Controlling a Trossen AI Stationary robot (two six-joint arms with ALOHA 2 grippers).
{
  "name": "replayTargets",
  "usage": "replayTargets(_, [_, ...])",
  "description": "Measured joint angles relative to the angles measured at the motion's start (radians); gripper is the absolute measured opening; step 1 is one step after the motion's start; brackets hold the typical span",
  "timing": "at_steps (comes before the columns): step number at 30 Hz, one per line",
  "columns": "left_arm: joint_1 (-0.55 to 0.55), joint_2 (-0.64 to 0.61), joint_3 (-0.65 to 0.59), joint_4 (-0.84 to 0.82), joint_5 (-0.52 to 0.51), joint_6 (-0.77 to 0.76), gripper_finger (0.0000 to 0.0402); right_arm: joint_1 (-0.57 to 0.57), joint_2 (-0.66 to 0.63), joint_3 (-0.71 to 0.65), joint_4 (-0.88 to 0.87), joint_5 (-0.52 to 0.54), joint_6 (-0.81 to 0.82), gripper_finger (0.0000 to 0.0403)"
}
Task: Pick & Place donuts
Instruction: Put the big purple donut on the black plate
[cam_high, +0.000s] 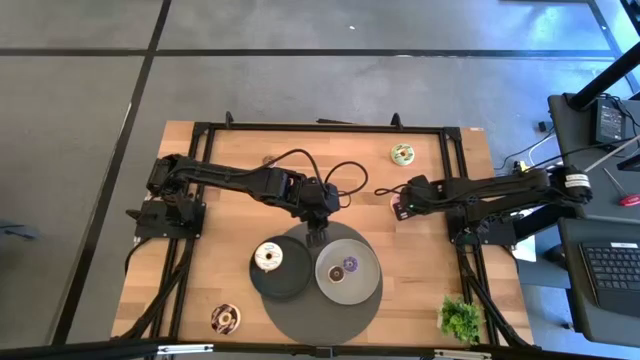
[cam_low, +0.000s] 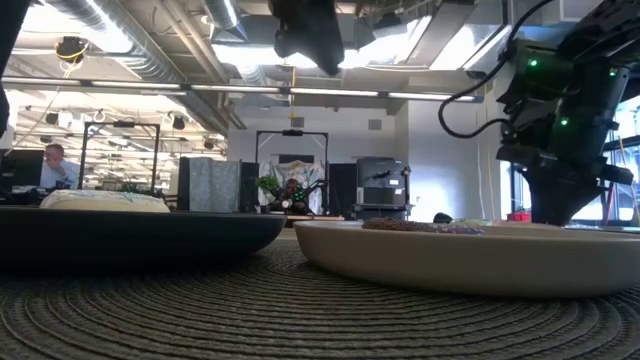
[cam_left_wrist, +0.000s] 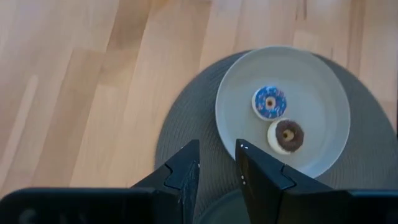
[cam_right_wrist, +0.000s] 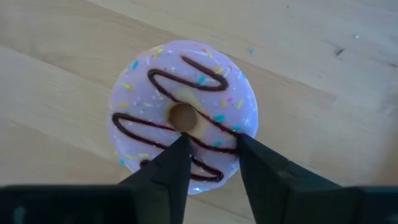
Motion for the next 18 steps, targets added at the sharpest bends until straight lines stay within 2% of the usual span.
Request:
replayTargets(8, [0.0,0.0,0.0,-0.06,0.001,-0.001,0.0098,0.0,0.009,0.0,0.013,0.001,0.004,0.0065])
replayTargets(13, [0.0,0.0,0.0,-0.096,0.036,-0.063,0.0098,0.0,0.004,0.011,0.022,-0.001,-0.102,0.0016])
replayTargets(18, [-0.001,0.0,0.0,-0.131,0.026,-0.097,0.0098,0.003,-0.01,0.114,0.028,0.061,-0.238,0.0016])
